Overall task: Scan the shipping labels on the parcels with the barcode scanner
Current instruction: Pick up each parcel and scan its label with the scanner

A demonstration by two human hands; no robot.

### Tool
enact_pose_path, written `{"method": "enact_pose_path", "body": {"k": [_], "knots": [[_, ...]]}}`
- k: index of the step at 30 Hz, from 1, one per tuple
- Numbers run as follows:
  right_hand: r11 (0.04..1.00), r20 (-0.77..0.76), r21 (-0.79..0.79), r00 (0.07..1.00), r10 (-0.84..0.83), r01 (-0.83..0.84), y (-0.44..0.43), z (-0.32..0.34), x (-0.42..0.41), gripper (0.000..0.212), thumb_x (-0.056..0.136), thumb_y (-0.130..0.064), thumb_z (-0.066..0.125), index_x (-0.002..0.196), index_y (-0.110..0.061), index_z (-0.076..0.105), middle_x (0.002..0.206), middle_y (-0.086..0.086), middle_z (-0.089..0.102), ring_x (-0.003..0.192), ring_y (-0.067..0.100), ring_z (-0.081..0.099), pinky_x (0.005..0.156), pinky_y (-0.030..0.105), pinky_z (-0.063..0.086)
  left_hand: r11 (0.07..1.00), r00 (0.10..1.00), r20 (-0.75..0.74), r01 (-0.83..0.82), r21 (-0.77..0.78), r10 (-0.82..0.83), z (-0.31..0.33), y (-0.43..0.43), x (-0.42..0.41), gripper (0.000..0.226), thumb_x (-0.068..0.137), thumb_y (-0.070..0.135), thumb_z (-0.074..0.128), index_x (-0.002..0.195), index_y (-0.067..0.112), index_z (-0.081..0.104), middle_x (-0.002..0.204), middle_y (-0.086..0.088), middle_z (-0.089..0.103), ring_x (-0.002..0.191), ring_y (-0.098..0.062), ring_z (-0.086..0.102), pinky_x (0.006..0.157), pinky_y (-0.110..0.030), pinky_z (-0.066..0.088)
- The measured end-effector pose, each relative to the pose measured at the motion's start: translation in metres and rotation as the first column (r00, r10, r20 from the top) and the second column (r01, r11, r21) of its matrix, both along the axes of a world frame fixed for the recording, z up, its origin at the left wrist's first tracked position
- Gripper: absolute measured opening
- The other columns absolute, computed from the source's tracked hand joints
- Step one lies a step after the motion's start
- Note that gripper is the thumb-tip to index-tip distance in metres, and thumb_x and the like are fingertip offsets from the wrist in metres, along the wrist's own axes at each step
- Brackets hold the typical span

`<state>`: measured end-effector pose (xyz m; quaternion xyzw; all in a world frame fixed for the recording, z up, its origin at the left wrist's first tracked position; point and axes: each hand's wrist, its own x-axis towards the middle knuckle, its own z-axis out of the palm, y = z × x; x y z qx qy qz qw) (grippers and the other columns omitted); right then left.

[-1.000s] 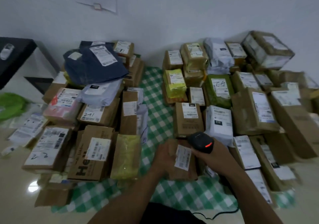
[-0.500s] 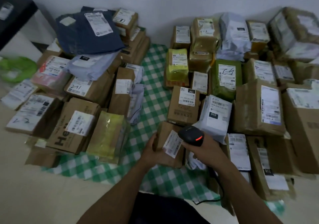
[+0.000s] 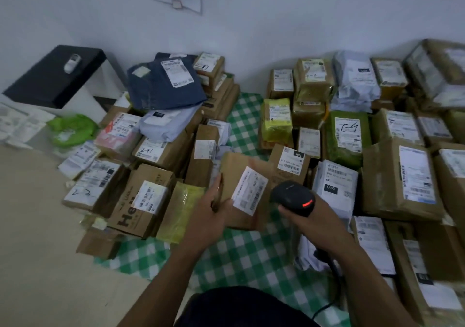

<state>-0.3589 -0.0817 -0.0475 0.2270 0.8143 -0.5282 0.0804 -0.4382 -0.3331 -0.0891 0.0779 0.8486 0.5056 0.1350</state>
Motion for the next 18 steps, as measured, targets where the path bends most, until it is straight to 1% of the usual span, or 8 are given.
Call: {"method": "enact_pose_path", "body": {"k": [1,3,4,7,8,12,14,18], "knots": [[0.999,-0.009,0.039,1.0,0.015,-0.014,-0.001,0.008,-0.005,0.044,0.084,-0.043,0.084,0.117,-0.047,0.056,0.109,-0.023,0.065,0.104,0.005,0.063,0.09,0.028,0.048,1.0,1.0,-0.002,0.025,0.008,-0.025,0.011,0.001,-0.011,0.07,0.102,0.031,0.064,0.161,0.037,0.028,0.155,0.019,0.045,0.134,0.012,0.044,0.114,-0.016,0.036],[0.994,-0.014,0.094,0.999,0.049,-0.048,-0.002,0.024,-0.015,0.054,0.084,-0.045,0.084,0.128,-0.046,0.053,0.113,-0.022,0.062,0.107,0.006,0.059,0.09,0.027,0.045,0.998,0.998,-0.028,0.055,-0.011,-0.055,0.029,0.003,-0.035,0.069,0.103,0.027,0.063,0.162,0.035,0.028,0.15,0.02,0.046,0.125,0.015,0.047,0.103,-0.006,0.037],[0.992,-0.02,0.11,0.997,0.069,-0.067,-0.003,0.03,-0.02,0.059,0.083,-0.046,0.084,0.133,-0.045,0.053,0.116,-0.02,0.062,0.109,0.006,0.059,0.091,0.027,0.045,0.997,0.996,-0.054,0.071,-0.033,-0.072,0.037,0.005,-0.049,0.068,0.103,0.024,0.062,0.162,0.033,0.029,0.146,0.02,0.046,0.124,0.013,0.046,0.101,-0.006,0.036],[0.983,-0.023,0.148,0.994,0.11,-0.105,-0.004,0.045,-0.03,0.07,0.081,-0.051,0.084,0.141,-0.04,0.05,0.126,-0.017,0.063,0.115,0.008,0.059,0.096,0.028,0.047,0.98,0.975,-0.13,0.167,-0.103,-0.18,0.058,0.009,-0.091,0.071,0.103,0.023,0.063,0.163,0.033,0.026,0.153,0.012,0.043,0.139,-0.004,0.04,0.115,-0.025,0.035],[0.98,-0.017,0.168,0.993,0.113,-0.108,-0.005,0.048,-0.033,0.072,0.081,-0.053,0.084,0.143,-0.039,0.049,0.127,-0.015,0.063,0.116,0.009,0.059,0.098,0.029,0.047,0.971,0.968,-0.13,0.198,-0.134,-0.215,0.061,0.01,-0.105,0.072,0.103,0.023,0.063,0.163,0.033,0.026,0.156,0.008,0.043,0.142,-0.007,0.039,0.116,-0.026,0.033],[0.974,-0.026,0.203,0.994,0.104,-0.097,-0.008,0.053,-0.036,0.073,0.079,-0.056,0.084,0.141,-0.039,0.051,0.125,-0.015,0.065,0.117,0.01,0.061,0.102,0.036,0.052,0.945,0.955,-0.103,0.252,-0.207,-0.277,0.073,0.017,-0.141,0.073,0.101,0.02,0.065,0.163,0.028,0.027,0.155,0.004,0.047,0.14,-0.01,0.044,0.11,-0.02,0.034],[0.971,-0.025,0.214,0.993,0.111,-0.103,-0.008,0.054,-0.037,0.072,0.078,-0.058,0.084,0.14,-0.04,0.051,0.124,-0.015,0.066,0.115,0.01,0.061,0.1,0.036,0.052,0.932,0.95,-0.093,0.269,-0.244,-0.299,0.075,0.019,-0.151,0.073,0.101,0.019,0.065,0.163,0.03,0.027,0.151,0.002,0.052,0.136,-0.012,0.049,0.104,-0.018,0.036],[0.966,-0.012,0.221,0.99,0.138,-0.132,-0.009,0.054,-0.036,0.069,0.08,-0.057,0.083,0.138,-0.039,0.051,0.123,-0.016,0.065,0.114,0.007,0.061,0.097,0.032,0.051,0.922,0.954,-0.075,0.26,-0.286,-0.291,0.075,0.02,-0.162,0.073,0.102,0.022,0.065,0.162,0.036,0.027,0.151,-0.005,0.052,0.136,-0.024,0.052,0.104,-0.022,0.039]]}}
